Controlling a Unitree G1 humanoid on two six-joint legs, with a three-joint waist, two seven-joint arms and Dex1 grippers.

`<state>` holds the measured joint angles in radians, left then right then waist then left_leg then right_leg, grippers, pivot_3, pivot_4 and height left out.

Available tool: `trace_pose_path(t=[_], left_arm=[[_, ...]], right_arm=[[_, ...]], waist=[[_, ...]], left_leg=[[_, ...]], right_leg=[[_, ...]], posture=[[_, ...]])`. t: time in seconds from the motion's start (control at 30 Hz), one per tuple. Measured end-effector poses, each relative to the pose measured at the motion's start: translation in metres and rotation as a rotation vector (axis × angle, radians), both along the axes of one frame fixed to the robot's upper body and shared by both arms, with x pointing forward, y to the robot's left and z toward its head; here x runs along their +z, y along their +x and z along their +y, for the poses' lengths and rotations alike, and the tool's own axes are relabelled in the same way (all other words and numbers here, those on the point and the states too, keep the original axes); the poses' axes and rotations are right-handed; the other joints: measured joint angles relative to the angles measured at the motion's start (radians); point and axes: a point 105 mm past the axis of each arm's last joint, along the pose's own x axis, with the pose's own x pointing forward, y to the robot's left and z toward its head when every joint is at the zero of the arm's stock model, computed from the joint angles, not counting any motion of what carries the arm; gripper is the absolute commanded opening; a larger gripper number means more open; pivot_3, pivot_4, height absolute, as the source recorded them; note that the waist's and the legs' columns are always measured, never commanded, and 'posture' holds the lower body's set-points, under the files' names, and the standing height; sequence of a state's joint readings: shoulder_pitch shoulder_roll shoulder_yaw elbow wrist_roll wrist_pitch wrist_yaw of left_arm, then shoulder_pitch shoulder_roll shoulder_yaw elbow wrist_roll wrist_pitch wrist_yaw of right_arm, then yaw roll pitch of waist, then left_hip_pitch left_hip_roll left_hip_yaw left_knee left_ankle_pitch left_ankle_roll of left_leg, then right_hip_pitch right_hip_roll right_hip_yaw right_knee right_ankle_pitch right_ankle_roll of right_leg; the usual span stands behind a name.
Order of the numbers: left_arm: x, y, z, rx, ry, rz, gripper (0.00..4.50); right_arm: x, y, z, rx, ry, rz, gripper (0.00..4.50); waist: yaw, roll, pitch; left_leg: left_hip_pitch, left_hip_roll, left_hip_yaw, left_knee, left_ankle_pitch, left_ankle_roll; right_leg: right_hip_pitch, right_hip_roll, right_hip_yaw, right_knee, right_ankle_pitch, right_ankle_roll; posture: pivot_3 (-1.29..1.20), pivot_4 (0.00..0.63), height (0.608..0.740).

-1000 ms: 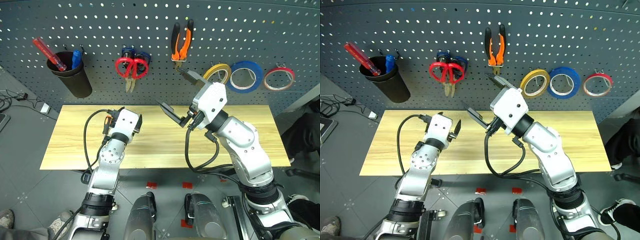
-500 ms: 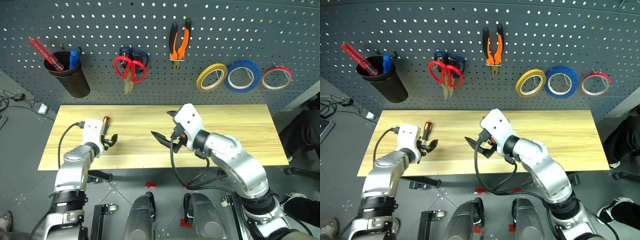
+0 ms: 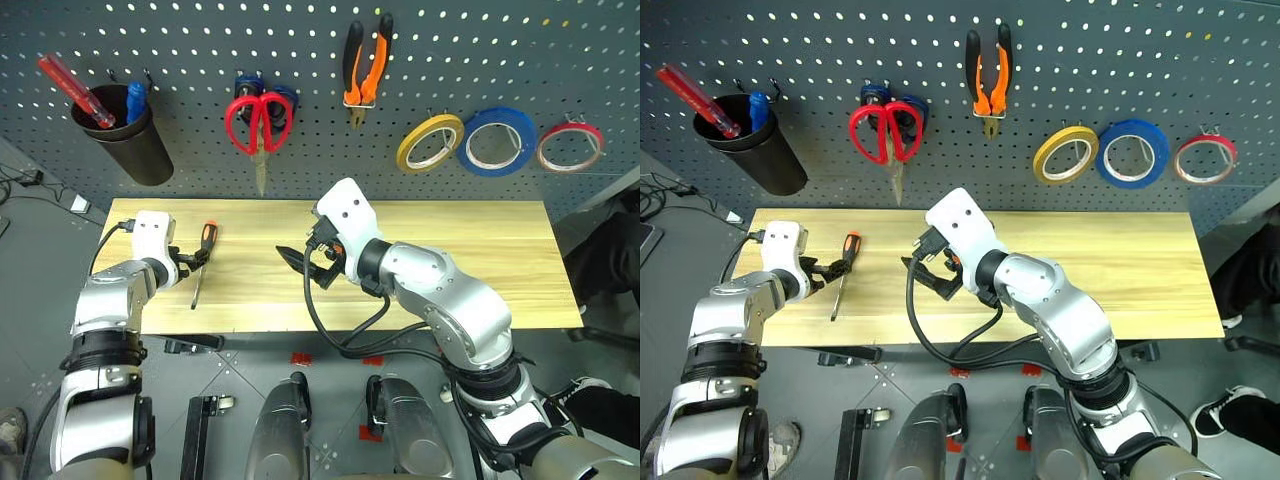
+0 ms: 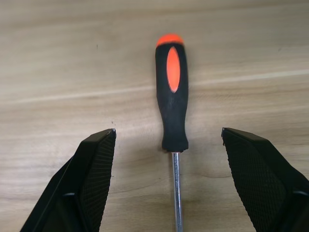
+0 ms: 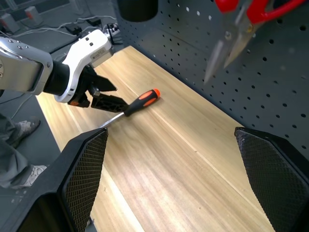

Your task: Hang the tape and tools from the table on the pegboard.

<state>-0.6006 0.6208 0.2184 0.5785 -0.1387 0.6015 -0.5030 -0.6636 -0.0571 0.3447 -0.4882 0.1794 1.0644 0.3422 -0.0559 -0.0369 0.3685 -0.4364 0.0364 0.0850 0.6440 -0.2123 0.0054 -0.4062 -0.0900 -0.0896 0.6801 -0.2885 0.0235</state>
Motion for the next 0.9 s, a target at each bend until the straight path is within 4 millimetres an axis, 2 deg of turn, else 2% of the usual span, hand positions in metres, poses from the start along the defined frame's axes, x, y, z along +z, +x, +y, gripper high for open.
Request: trace_pose_path(t=[0.17,0.33,0.43,0.57,0.7,0.9], left_arm=[[-0.01,0.01,-0.004,-0.031,0.012,0.052,3.69],[-0.009,0.018,-0.002,-0.024,0.019,0.045,3.69],[-0.008,0.022,-0.001,-0.026,0.031,0.042,3.1],[-0.008,0.02,0.002,-0.036,0.057,0.048,1.88],[-0.012,0.011,0.01,-0.064,0.074,0.047,0.58],[-0.014,-0.007,0.013,-0.13,0.083,-0.001,0.52]], right_arm=[[0.002,-0.001,0.004,0.002,-0.004,0.008,4.5],[-0.001,-0.002,0.005,0.005,-0.017,0.02,4.5],[-0.002,-0.001,0.003,0.0,-0.028,0.022,4.5],[-0.003,0.001,0.0,-0.009,-0.04,0.016,4.5],[0.004,-0.001,-0.002,0.023,-0.031,-0.03,4.5],[0.016,-0.017,-0.002,0.168,0.036,-0.144,4.5]], waist=[[-0.001,-0.001,0.015],[-0.002,-0.001,0.02],[-0.003,-0.001,0.02],[-0.004,-0.001,0.02],[-0.011,-0.001,0.02],[-0.014,-0.002,0.019]], left_leg=[[-0.001,0.0,0.002,0.0,0.0,0.0],[-0.003,0.0,0.003,0.0,0.0,0.0],[-0.003,0.0,0.003,0.0,0.0,0.0],[-0.003,0.0,0.004,0.0,0.0,0.0],[-0.003,0.001,0.004,-0.001,0.0,0.0],[-0.004,0.001,0.004,-0.001,0.0,-0.001]], right_leg=[[-0.002,0.0,-0.001,0.0,0.0,0.0],[-0.005,0.0,0.0,0.0,0.0,0.0],[-0.005,0.0,0.0,0.0,0.0,0.0],[-0.005,0.0,0.0,0.0,0.0,0.0],[-0.005,0.0,0.0,0.0,0.0,0.0],[-0.005,0.0,0.0,-0.001,0.0,0.0]], posture=[[-0.18,0.442,0.74],[-0.2,0.439,0.74],[-0.21,0.434,0.74],[-0.21,0.404,0.74],[-0.19,0.39,0.74],[-0.19,0.352,0.74]])
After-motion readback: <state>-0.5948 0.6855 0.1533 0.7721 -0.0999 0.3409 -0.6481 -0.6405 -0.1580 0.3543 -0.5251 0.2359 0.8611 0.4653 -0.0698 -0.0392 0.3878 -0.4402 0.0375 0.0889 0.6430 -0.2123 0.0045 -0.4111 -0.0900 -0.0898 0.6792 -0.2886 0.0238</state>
